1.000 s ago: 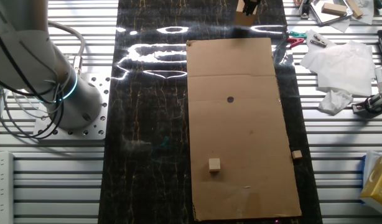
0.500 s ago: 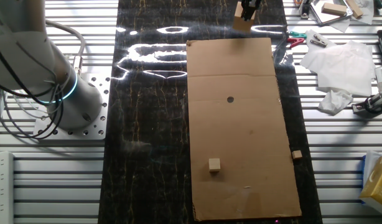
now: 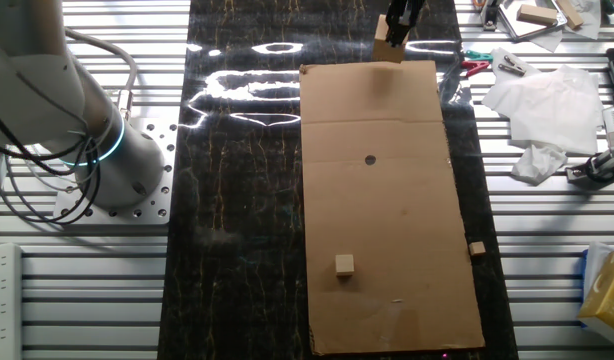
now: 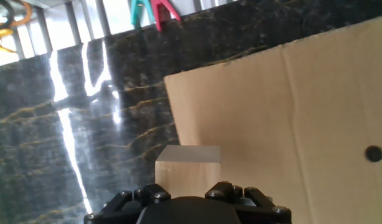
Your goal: Grab the block and place it at the designated location
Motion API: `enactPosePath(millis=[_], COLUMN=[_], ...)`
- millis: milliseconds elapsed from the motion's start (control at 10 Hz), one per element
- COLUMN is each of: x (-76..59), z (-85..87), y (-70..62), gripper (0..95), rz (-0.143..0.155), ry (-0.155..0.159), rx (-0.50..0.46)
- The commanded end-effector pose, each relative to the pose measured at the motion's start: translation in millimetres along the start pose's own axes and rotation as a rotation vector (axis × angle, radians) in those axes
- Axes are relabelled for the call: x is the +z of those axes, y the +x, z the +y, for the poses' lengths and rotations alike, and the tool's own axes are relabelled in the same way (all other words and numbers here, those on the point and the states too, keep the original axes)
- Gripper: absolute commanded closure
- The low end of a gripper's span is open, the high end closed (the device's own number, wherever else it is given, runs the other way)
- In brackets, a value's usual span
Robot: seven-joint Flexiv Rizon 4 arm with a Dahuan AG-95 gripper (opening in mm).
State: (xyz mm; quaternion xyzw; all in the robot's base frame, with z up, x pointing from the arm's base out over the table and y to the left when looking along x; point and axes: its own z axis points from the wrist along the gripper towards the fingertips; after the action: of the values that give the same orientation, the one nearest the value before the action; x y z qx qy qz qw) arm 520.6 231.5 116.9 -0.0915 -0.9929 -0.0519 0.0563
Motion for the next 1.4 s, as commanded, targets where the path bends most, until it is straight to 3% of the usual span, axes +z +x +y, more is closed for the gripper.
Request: enactPosePath(millis=[100, 1400], x=[-2.2, -9.5], z=[-10.9, -70.1], y=[4.2, 18.3], gripper=[95.0, 95.0], rz=[-0.002, -0.005], ry=[0.001, 0.015], rx=[-0.017, -0.100])
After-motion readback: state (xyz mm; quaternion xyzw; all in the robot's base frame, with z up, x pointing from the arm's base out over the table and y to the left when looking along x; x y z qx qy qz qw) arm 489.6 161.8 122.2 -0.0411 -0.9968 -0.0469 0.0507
